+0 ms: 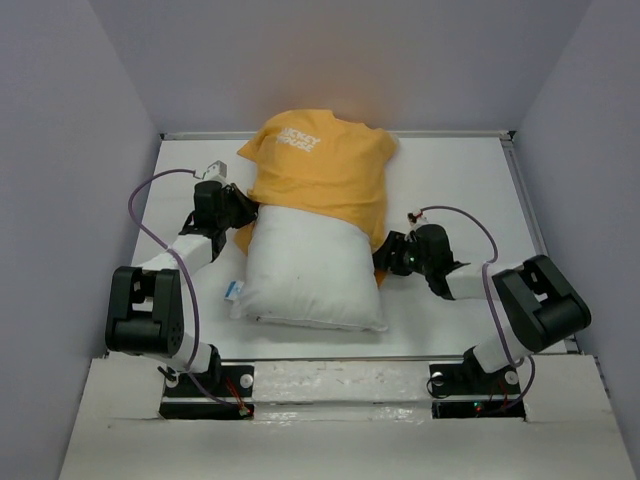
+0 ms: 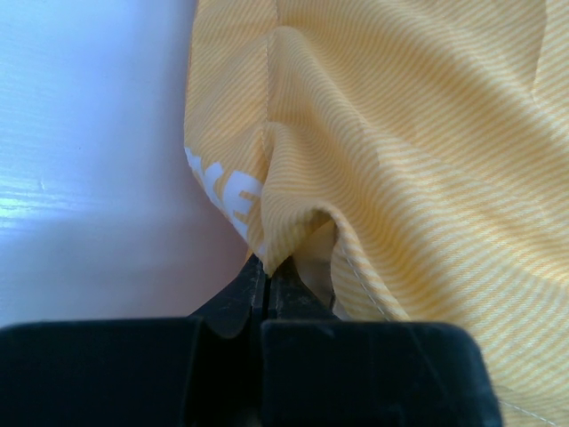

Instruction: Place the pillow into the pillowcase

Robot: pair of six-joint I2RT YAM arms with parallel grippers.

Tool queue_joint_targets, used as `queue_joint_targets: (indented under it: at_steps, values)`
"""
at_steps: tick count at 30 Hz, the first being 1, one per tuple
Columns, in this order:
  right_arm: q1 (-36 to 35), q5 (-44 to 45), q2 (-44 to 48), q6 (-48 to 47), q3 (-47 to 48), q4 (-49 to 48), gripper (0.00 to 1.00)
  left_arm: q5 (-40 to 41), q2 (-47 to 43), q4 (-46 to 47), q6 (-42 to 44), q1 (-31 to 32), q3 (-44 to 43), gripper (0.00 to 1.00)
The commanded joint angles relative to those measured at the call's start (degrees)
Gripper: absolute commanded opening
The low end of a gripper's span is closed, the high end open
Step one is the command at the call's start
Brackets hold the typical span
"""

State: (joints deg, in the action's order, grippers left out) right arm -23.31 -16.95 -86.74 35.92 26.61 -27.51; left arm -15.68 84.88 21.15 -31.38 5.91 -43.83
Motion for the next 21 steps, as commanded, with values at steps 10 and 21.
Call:
queue_joint_targets:
  at_steps: [10,21]
  values:
    - [-0.68,-8.63,-6.0,5.74,2.76,-21.71,0.19,-0.84,-4.55,3.99,-0.27,0.42,1.03,0.0]
    - [-0.68,1.63,-11.18,10.56,-2.24,-29.05,0.6,-1.19,-6.48,3.03,-0.62,1.12,1.91,0.0]
